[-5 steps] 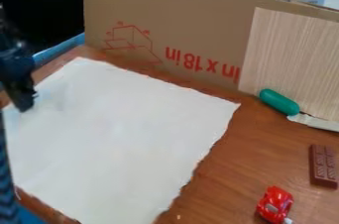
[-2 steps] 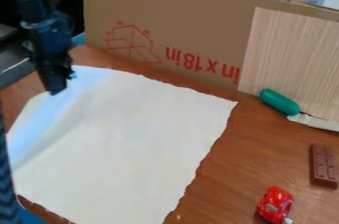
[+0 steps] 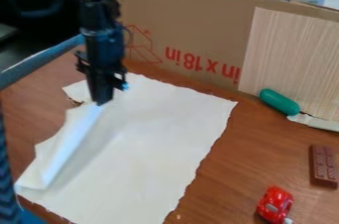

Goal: Fold cloth from left to right

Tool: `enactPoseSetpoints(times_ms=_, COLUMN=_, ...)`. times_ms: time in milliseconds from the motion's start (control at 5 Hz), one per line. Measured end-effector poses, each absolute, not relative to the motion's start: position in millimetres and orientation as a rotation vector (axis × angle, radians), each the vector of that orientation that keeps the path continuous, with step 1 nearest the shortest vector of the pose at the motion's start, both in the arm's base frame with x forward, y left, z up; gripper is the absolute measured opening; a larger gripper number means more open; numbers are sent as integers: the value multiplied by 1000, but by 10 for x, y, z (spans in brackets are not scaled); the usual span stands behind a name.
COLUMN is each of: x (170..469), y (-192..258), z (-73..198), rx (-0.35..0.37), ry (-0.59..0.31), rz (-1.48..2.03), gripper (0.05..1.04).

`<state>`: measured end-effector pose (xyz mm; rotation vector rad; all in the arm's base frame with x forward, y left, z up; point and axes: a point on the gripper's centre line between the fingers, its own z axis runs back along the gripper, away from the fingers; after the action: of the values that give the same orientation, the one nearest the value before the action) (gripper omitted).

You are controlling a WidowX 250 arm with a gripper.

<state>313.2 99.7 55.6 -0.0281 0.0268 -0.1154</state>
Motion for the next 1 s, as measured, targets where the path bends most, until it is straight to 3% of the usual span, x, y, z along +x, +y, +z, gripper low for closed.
enactPoseSetpoints(times_ms=400, x=3262, y=365, z=541, rx=-68, ry=77, rz=-166, gripper=49)
enactPoseSetpoints(times_ms=1000, x=3316, y=-112, z=576, rx=-148, ry=125, rz=-217, gripper=49)
